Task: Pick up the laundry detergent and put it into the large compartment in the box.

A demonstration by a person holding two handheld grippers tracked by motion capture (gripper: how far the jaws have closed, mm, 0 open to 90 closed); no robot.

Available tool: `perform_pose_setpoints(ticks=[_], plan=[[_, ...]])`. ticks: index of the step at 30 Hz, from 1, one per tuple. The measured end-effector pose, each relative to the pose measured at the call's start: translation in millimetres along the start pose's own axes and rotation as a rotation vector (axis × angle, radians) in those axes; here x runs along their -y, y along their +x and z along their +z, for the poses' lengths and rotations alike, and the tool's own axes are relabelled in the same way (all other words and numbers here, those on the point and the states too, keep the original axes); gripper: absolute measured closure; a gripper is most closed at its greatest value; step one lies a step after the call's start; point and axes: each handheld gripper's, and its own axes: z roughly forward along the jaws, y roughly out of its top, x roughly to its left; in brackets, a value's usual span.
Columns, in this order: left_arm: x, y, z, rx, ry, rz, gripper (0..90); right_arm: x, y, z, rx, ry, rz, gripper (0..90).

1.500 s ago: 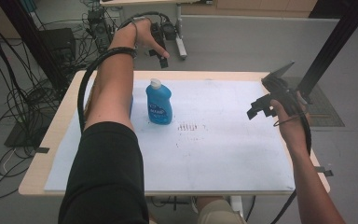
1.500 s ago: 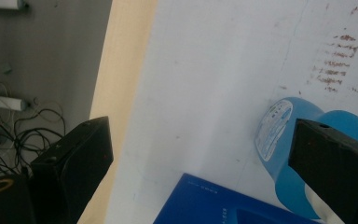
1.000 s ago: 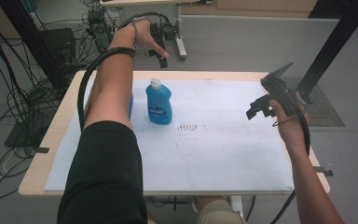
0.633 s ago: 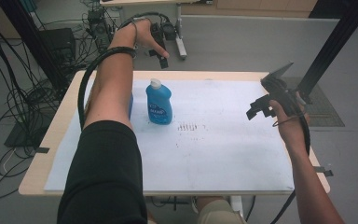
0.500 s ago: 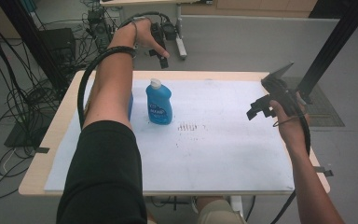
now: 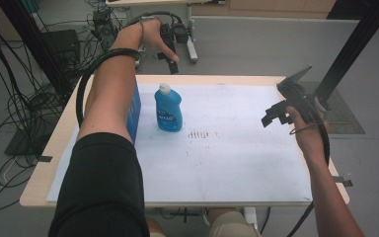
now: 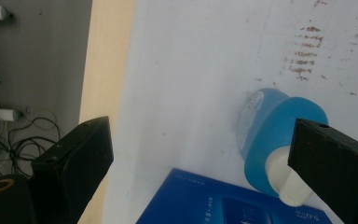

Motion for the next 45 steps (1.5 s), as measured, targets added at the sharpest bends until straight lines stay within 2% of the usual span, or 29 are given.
perform_pose_setpoints(ticks=[2,11,14,24,34,38,45], plan=[[-0.9,-3.5,-2.1,0.000,0.003,0.019,7.0,1.5,-0.2,-1.1,-0.001,-0.003,0.001,4.9],[2.8,-16.8,-11.9,0.003,-0.001,0.055,7.0,7.4,-2.7,-5.2,-0.007,-0.009,0.014,4.9],[4.1,-22.6,-16.9,0.010,-0.014,0.080,7.0,9.4,-3.8,-6.6,-0.009,-0.009,0.022,4.9],[2.3,-39.5,-24.7,0.014,-0.004,0.160,6.7,12.8,-1.3,-9.5,-0.008,-0.009,0.031,5.0],[5.7,-49.2,-18.0,0.034,-0.002,0.208,6.7,17.1,-1.2,-10.7,-0.006,-0.011,0.039,5.0],[5.3,-52.1,-8.1,0.040,0.016,0.227,6.8,17.6,-1.4,-10.2,-0.005,-0.010,0.044,5.0],[6.9,-52.3,14.3,0.063,0.050,0.235,6.8,18.7,-4.3,-6.9,-0.003,-0.004,0.055,5.0]])
